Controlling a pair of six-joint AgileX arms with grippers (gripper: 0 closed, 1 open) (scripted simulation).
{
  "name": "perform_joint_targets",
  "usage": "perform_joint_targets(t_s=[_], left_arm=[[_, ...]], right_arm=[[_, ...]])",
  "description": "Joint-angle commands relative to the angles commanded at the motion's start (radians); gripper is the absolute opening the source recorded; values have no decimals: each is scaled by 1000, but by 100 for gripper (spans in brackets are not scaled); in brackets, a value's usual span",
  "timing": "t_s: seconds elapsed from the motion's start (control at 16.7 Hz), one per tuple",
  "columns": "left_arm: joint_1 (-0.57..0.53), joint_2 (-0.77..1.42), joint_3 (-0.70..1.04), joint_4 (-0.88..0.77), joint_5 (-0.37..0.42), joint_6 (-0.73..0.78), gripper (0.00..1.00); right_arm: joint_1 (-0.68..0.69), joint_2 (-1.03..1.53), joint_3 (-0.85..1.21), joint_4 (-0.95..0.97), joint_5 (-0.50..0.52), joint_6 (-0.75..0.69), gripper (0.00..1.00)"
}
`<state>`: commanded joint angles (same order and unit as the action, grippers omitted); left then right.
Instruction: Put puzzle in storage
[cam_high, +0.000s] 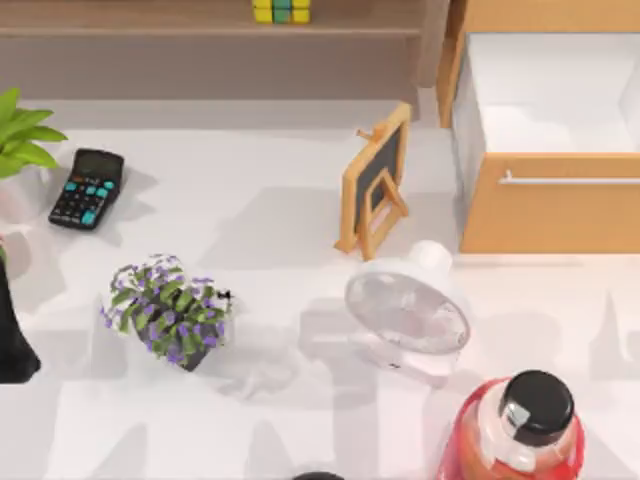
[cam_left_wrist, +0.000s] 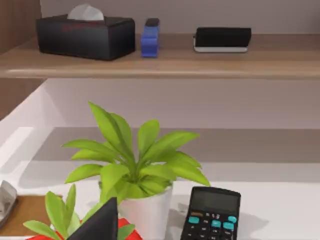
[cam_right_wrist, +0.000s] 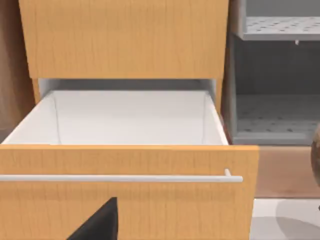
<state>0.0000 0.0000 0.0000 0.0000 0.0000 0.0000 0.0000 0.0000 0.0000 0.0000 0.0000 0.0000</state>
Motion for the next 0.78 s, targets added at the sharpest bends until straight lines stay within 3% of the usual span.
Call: perform_joint_targets(t_s=[0.36, 0.78], left_arm=[[0, 0, 0, 0, 0, 0, 100], [0, 0, 0, 0, 0, 0, 100]], right_arm=[[80, 99, 83, 53, 57, 9, 100], [398, 648, 471, 271, 298, 38, 100]])
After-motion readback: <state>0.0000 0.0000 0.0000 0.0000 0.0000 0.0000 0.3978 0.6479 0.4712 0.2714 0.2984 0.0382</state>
